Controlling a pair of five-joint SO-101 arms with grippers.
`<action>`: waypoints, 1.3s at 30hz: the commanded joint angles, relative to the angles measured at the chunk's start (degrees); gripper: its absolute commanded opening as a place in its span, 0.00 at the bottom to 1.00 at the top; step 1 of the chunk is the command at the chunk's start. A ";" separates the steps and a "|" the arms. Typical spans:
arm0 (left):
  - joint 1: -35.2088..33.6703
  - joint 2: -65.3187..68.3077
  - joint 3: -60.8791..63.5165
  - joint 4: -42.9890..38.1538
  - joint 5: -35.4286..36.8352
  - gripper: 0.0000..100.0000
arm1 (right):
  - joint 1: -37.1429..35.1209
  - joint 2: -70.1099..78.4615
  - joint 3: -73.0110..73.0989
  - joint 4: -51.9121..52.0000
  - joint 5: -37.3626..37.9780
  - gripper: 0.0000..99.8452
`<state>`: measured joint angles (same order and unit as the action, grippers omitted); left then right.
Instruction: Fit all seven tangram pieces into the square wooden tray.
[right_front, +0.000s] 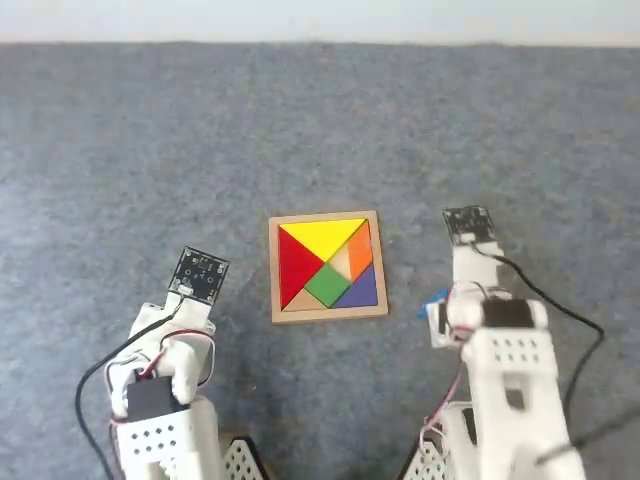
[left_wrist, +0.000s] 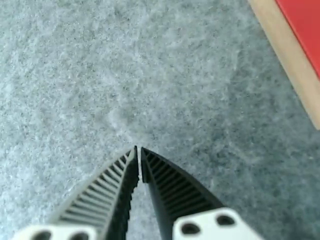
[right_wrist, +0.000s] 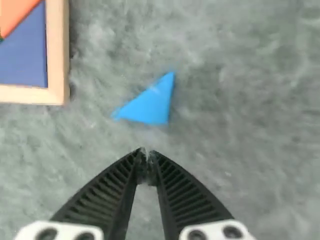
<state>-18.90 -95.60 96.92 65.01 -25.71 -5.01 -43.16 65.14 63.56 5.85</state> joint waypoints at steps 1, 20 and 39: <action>-0.35 -0.26 -0.48 0.35 0.18 0.01 | -1.01 11.65 -4.92 -3.82 -3.16 0.01; -0.35 -0.26 -0.48 0.44 0.18 0.01 | 4.44 31.16 -18.81 -12.18 -0.70 0.01; -0.35 -0.26 -0.48 0.44 0.09 0.01 | 0.40 31.43 -22.95 -21.32 -0.62 0.01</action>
<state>-18.90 -95.60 96.92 65.01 -25.71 -2.37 -11.08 45.19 44.04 4.35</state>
